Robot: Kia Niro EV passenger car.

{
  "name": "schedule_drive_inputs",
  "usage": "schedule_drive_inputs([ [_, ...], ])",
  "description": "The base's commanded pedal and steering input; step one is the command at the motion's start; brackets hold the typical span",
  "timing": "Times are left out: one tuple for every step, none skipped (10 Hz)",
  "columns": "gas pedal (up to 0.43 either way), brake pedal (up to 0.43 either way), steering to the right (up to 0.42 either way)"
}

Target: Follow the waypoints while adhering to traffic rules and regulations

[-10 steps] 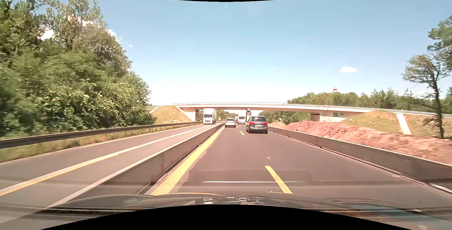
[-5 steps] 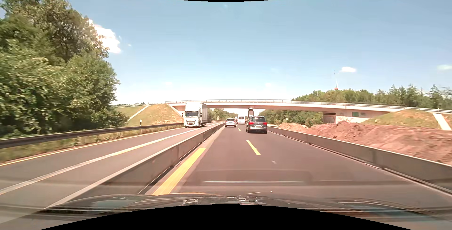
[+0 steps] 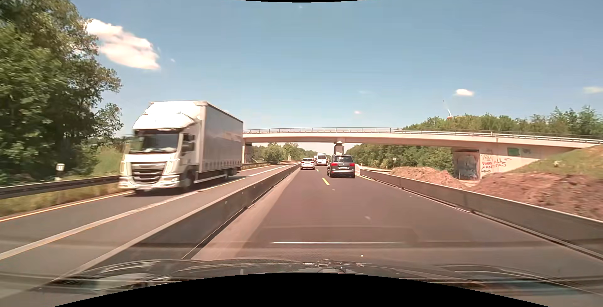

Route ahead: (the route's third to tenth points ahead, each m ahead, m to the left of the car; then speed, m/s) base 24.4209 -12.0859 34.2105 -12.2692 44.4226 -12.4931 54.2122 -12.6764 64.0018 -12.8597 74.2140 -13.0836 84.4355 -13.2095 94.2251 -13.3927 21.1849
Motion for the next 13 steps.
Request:
schedule_drive_inputs([
  [0.067, 0.0, 0.001],
  [0.067, 0.0, 0.001],
  [0.067, 0.0, 0.001],
  [0.067, 0.0, 0.001],
  [0.067, 0.0, 0.001],
  [0.067, 0.0, 0.001],
  [0.067, 0.0, 0.001],
  [0.067, 0.0, 0.001],
  [0.067, 0.0, 0.001],
  [0.067, 0.0, 0.001],
  [0.067, 0.0, 0.001],
  [0.067, 0.0, 0.002],
  [0.067, 0.0, 0.003],
])
